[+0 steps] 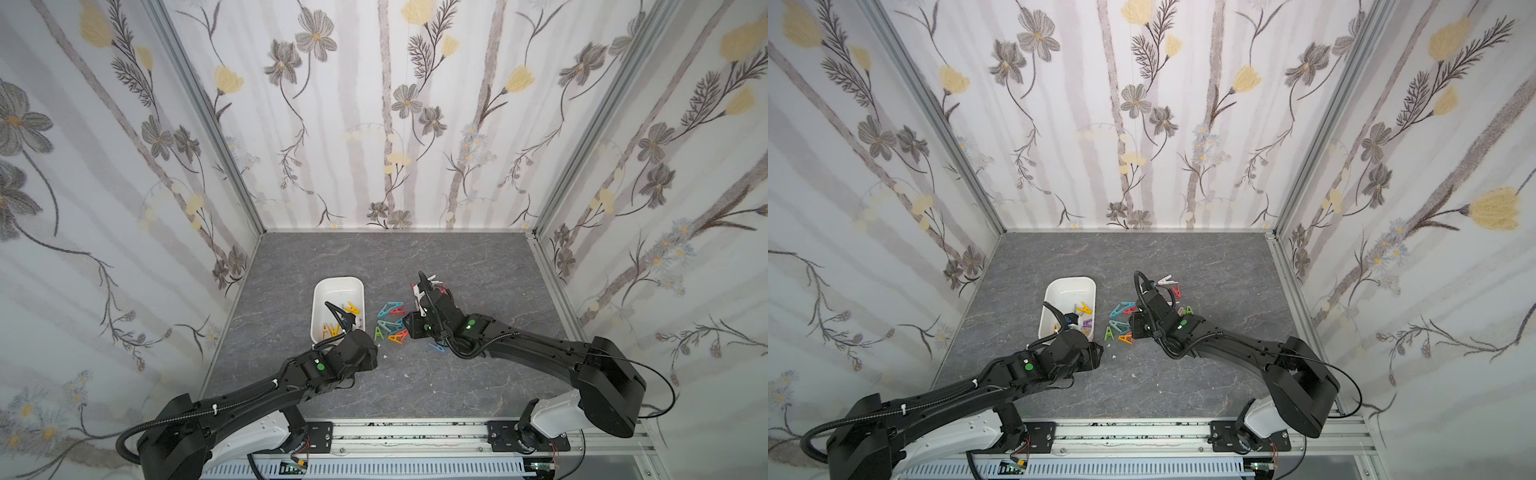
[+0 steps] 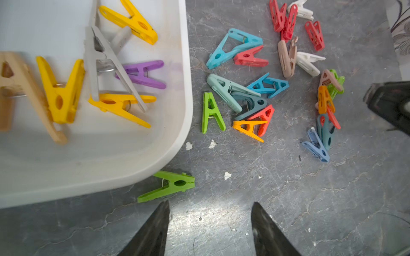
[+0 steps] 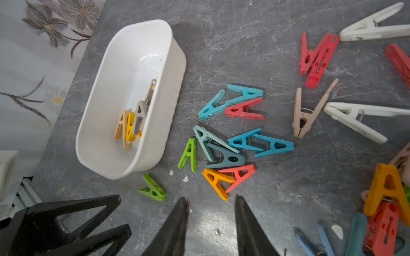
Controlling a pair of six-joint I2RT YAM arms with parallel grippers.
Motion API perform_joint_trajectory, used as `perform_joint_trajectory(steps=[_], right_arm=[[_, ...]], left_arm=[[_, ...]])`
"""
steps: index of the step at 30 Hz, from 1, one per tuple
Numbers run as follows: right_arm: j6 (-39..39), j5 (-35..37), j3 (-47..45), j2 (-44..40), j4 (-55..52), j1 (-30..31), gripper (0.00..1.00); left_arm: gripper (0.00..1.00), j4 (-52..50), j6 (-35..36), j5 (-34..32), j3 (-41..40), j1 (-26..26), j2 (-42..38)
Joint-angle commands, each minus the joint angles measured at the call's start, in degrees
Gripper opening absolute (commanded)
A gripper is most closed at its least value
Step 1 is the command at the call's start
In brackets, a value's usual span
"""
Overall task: Put the clothespins into the storage box
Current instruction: Pick up the clothespin from the center of the board.
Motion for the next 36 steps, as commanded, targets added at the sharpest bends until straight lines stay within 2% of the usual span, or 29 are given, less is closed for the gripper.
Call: perform_joint_trajectory(steps=[1, 7, 10, 15, 25, 36], right_arm=[[0.62, 1.44, -1.31, -0.45, 1.29, -0.73, 0.37], [-3.25, 4.52, -4.13, -0.58, -4.24, -2.57, 0.37], [-4.51, 8.52, -6.06, -2.91, -7.48, -5.45, 0.38], [-6.82, 10.25, -6.22, -2.40, -9.84, -8.76, 0.38], [-6.38, 8.25, -7.99, 3.17, -6.08, -12.81, 0.29], [-4.15, 4.95, -8.81, 6.15, -2.94, -12.79, 0.24]], left_arm=[[0.59, 7.07, 1.53, -0.12, 3.00, -0.68, 5.43], [0.59, 11.54, 5.19, 1.07, 6.55, -0.65, 12.25], [0.60, 13.49, 5.98, 1.50, 7.27, -0.60, 13.58], [0.60, 15.58, 6.48, 3.58, 9.11, -0.56, 16.81], [0.61, 16.04, 7.58, 3.83, 10.21, -0.51, 18.68], [0.62, 16.57, 7.58, 4.19, 9.61, -0.50, 19.06]])
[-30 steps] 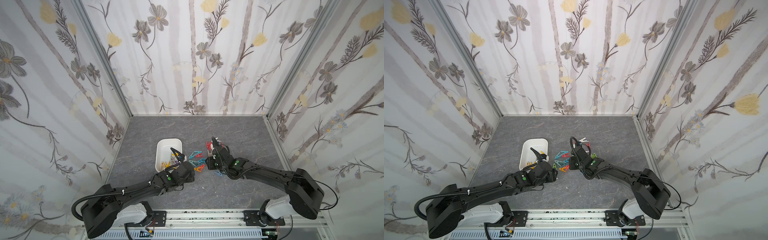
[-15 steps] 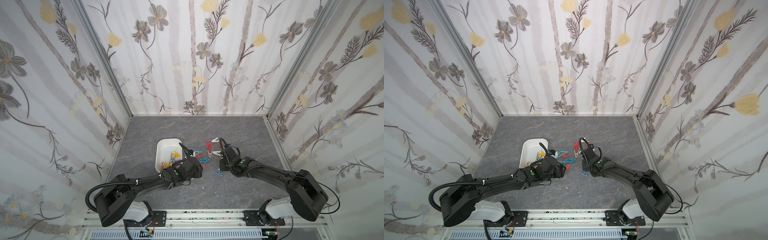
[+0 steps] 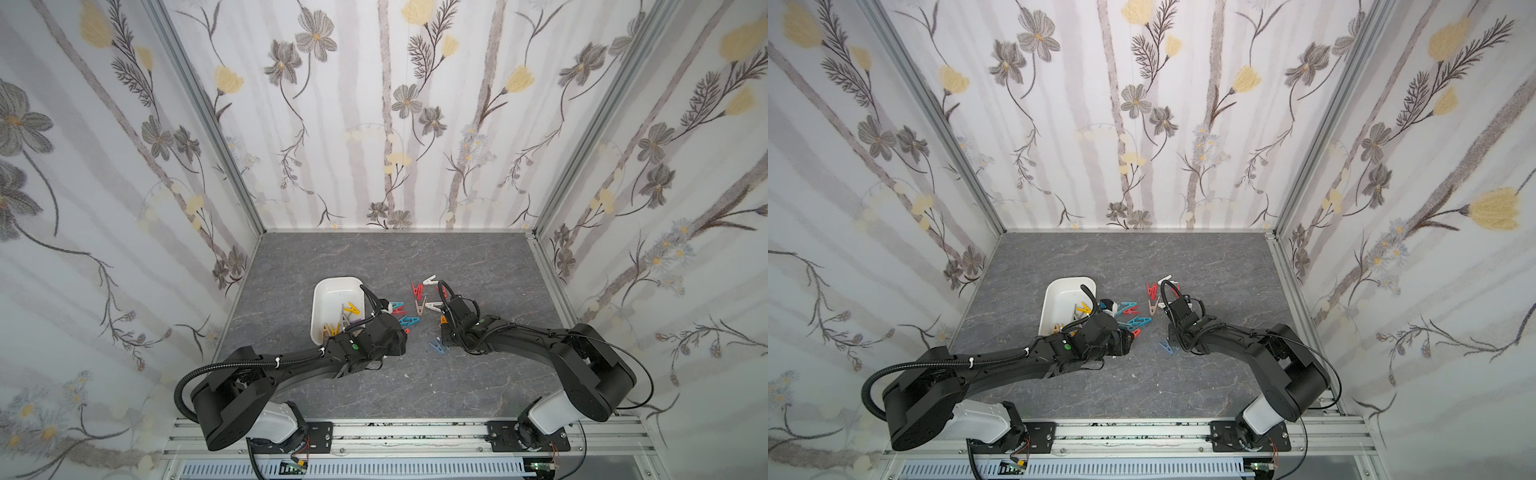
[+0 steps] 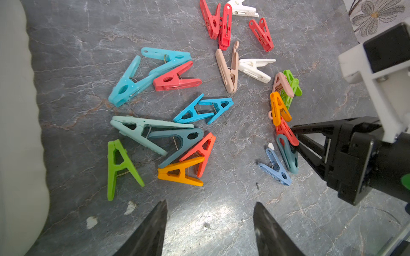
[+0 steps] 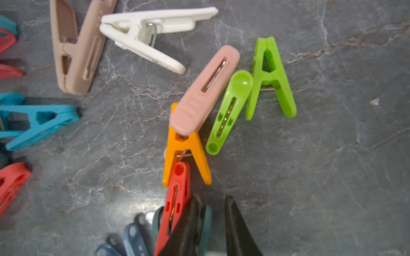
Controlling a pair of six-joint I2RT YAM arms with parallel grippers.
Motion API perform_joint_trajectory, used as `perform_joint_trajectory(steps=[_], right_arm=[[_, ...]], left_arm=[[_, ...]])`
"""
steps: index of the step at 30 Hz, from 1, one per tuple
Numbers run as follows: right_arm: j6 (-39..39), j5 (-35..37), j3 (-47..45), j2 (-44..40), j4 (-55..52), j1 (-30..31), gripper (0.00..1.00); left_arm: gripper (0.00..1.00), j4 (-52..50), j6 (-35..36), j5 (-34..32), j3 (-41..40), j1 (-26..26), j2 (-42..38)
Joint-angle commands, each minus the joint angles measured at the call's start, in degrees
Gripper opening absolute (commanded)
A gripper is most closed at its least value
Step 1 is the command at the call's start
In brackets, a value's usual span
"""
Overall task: Put the clothespins into the storage box
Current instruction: Pick up the clothespin from the center of the board, then place the clothespin in the storage box.
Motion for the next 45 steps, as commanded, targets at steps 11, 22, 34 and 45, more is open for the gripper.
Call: perform_joint_trajectory(steps=[11, 22, 34, 45], right_arm=[[1.26, -0.84, 0.23, -5.04, -3.72, 3.28, 0.11], [4.65, -7.97, 6.69, -10.09, -0.91, 13.19, 0.09], [9.48, -18.53, 32.18, 11.40, 13.82, 17.07, 0.07], [3.25, -17.80, 46.17, 20.33, 5.36, 16.38, 0.39]], left_arm=[[0.63, 1.34, 0.15, -0.08, -1.62, 3.80, -5.35], [0.63, -2.74, 3.11, -0.91, -4.11, 14.67, -17.69], [0.63, -10.26, 5.22, -7.69, -4.37, 23.86, -30.04], [0.63, -10.27, 3.70, -5.83, -5.92, 24.34, -33.27]])
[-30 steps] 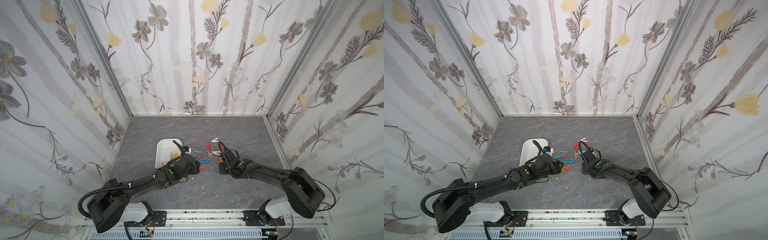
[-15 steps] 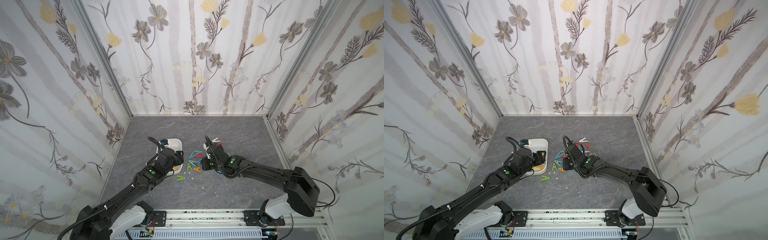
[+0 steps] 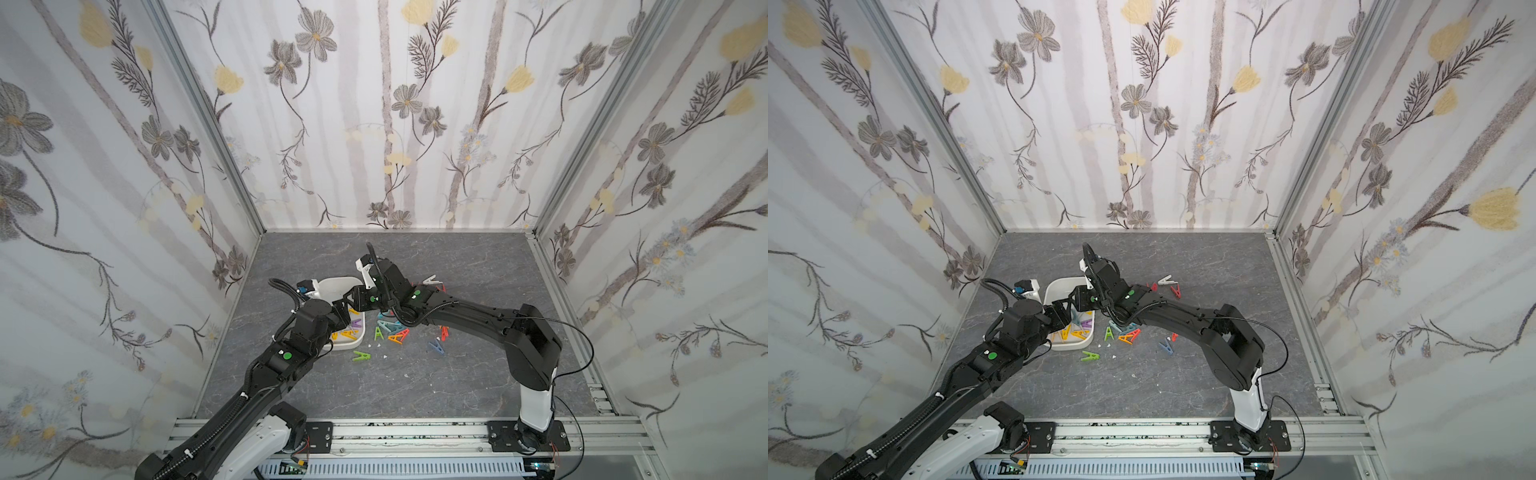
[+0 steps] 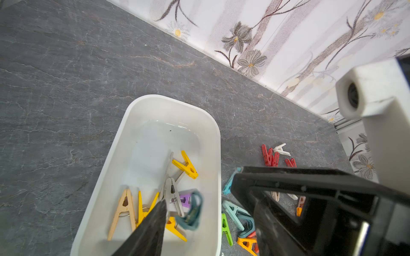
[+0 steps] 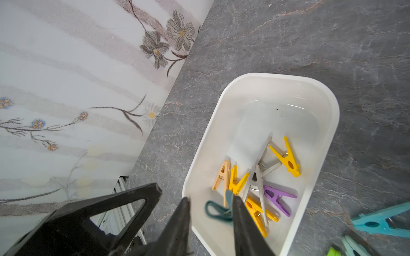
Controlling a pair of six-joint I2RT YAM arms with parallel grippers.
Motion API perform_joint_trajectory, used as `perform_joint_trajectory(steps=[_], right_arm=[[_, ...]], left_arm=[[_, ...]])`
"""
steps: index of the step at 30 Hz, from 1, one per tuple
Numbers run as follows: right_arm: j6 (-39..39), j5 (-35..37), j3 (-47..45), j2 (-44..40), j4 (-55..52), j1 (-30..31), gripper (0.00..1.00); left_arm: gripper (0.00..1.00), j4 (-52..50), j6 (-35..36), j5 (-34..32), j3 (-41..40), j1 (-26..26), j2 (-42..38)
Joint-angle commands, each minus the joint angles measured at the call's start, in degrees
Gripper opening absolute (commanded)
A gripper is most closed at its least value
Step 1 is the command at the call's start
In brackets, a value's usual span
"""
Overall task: Put the clothespins into the storage box
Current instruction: Place the clothespin in the storage box.
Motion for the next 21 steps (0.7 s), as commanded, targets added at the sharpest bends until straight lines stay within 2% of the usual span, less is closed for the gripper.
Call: perform_joint_trajectory(steps=[1, 5, 9, 16, 21], right_arm=[[-2.89, 2.72, -1.26, -2.25, -2.22, -0.88, 0.40], [-4.19, 5.43, -10.83, -10.06, -1.63, -4.12, 0.40], [-4.35, 8.15, -23.88, -18.74, -0.20, -9.71, 0.40], [-4.67, 18.11, -36.37, -26.05, -4.13, -15.32, 0.39], [-4.15, 18.62, -39.55, -27.06, -5.77, -16.65, 0.30]], left_arm=[[0.62, 1.47, -0.97, 0.78, -0.79, -0.23, -0.04], [0.62, 3.62, 0.34, 1.05, -1.06, -4.20, 1.15], [0.62, 8.91, 3.28, 1.14, -1.20, -11.38, 4.26], [0.63, 17.48, 4.13, 3.53, 1.92, -20.66, 20.58], [0.63, 20.19, 4.75, 6.54, 6.57, -24.66, 32.80]])
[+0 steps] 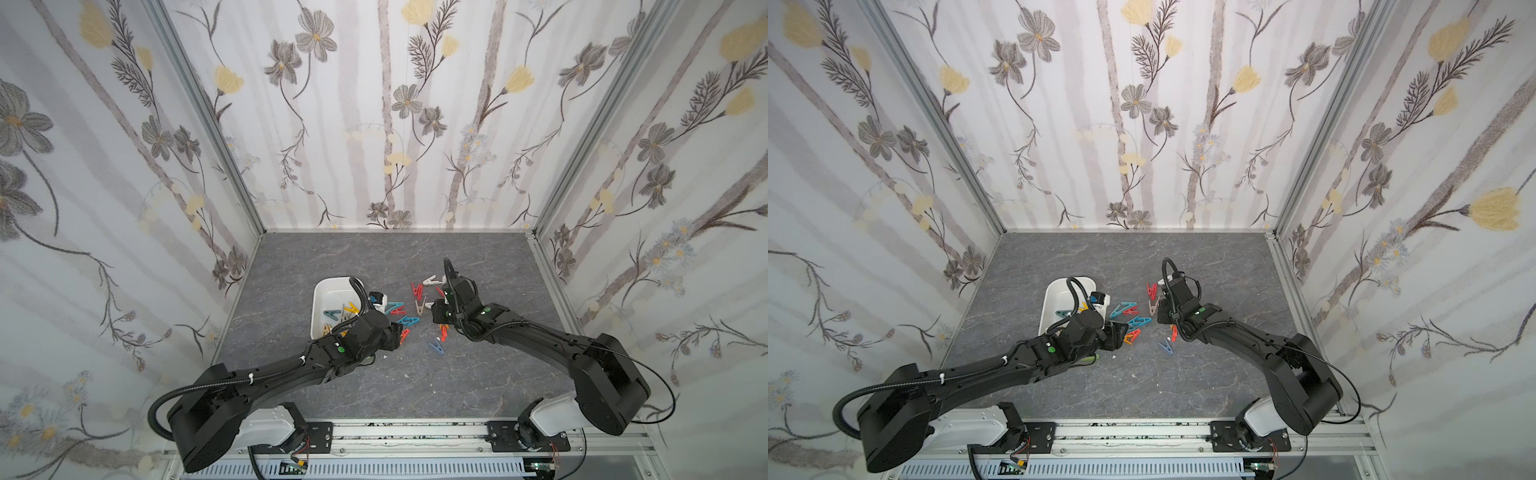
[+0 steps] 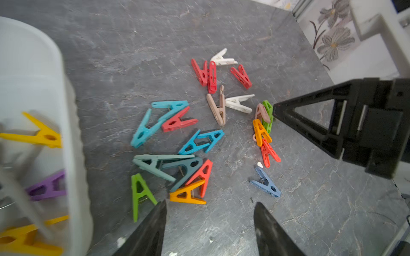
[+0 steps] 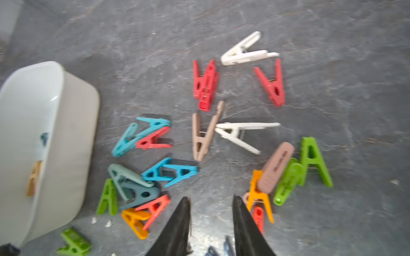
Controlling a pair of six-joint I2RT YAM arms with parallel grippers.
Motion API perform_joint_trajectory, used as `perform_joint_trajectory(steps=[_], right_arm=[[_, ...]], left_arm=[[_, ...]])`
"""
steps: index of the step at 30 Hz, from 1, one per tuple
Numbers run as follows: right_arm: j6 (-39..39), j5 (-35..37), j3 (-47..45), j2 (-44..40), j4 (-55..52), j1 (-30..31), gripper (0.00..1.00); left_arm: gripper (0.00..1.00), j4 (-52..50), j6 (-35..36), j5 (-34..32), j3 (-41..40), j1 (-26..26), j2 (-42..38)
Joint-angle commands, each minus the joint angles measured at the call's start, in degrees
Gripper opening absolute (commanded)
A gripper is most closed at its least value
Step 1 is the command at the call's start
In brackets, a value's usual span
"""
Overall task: Put the clothespins into the storage box
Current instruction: Place the clothespin in the storage box, then pick up the clothespin from the center of the board.
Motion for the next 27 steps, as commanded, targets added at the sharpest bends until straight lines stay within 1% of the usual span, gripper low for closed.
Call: perform_joint_trajectory(steps=[1, 4, 8, 18, 22, 27], right_arm=[[0.91, 1.43, -1.67, -0.51, -0.49, 0.26, 0.30], [2.53, 1.54, -4.66, -0.75, -0.13, 1.06, 0.36], [4.50, 1.44, -8.09, -0.66, 0.77, 1.98, 0.36], [4.60, 2.61, -6.87, 4.30, 2.07, 2.13, 0.37], [4.20, 3.45, -5.78, 5.90, 2.29, 2.12, 0.35], [3.43, 4.47, -3.25, 8.17, 1.95, 1.93, 0.29]], left_arm=[[0.63, 4.47, 0.75, 2.19, 2.57, -1.59, 5.26], [0.63, 6.01, 0.90, 3.53, 3.31, -2.61, 9.27], [0.63, 6.85, 0.50, 4.65, 3.70, -3.12, 12.27], [0.63, 7.02, 0.88, 4.65, 3.62, -3.23, 13.07], [0.63, 7.37, 0.63, 4.80, 3.34, -3.21, 12.94], [0.63, 7.49, 0.65, 4.60, 3.20, -3.17, 12.45]])
